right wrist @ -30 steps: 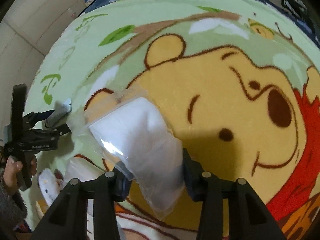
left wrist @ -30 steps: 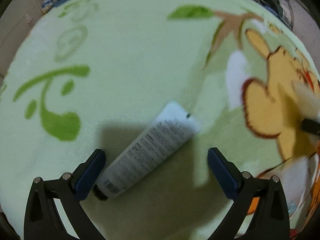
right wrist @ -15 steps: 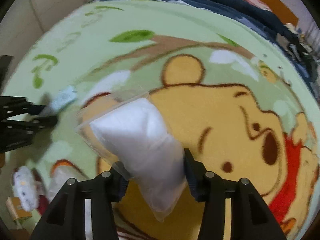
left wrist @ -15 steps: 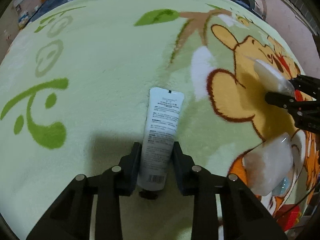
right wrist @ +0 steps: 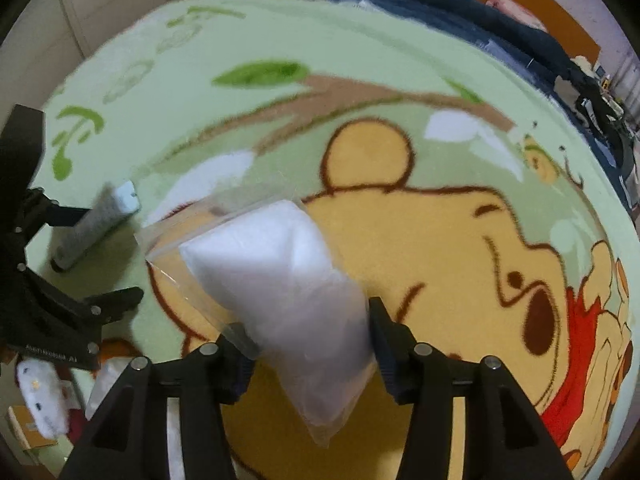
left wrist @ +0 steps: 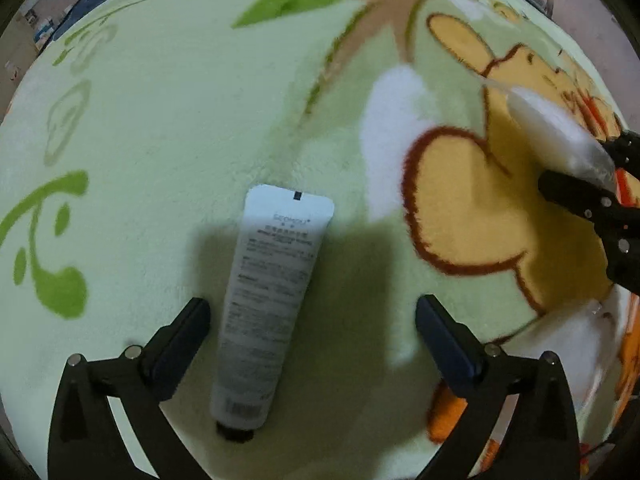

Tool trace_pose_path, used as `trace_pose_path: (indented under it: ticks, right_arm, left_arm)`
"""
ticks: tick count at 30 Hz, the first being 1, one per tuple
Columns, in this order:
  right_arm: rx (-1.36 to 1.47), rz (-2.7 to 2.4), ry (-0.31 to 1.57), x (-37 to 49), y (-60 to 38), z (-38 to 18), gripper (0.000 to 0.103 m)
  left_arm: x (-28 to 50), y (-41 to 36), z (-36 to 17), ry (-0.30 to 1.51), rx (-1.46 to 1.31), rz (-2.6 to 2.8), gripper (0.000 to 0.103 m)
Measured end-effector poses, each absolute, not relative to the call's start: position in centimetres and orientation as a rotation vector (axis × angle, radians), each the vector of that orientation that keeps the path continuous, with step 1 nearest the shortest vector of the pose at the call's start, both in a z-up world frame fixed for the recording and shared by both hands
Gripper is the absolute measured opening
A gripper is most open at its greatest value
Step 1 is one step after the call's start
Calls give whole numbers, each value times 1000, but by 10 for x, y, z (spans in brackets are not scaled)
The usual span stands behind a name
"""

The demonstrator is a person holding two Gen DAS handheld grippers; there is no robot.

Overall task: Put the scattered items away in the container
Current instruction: 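Grasp the bagged white cloth with the right tool while the left tool grasps the white cream tube, then lift the cream tube and bagged cloth and carry them toward the box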

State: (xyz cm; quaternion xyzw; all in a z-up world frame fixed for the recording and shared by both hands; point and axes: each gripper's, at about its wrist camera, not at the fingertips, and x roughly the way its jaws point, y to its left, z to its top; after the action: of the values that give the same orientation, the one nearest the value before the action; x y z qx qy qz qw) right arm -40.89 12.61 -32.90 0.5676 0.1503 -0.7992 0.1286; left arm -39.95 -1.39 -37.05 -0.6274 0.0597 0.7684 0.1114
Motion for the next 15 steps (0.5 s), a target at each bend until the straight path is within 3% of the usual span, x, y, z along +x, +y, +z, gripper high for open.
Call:
trace_pose_path:
  ticks: [4,6,7,8,9,10,15]
  right_arm:
    - [1706,-2297,417,-417,126,-344,63]
    - [1682,-2287,347,-416,130,-341,47]
    - [1670,-2282,312,-416,132,-340,38]
    - [1665,-2277,277,-415,135,-337,34]
    - [1665,-2272,242,-414,139,-334,33]
    - [1666,-2273,212,-412,142,-331,32]
    - [1669,-2295,111,-400,159,-311,30]
  left_arm:
    - [-402,-17,-372,144,-1841,2266,103]
    - [-397,-18,-369,161,-1791,2288,95]
    - [-392,-19,-364,180,-1748,2318,78]
    - [-388,-20,-359,201,-1715,2353,51]
    - [-385,-22,-354,200,-1695,2372,36]
    - [-384,-24,-349,178,-1691,2375,29]
    - [-377,-33,-323,101,-1681,2407,29]
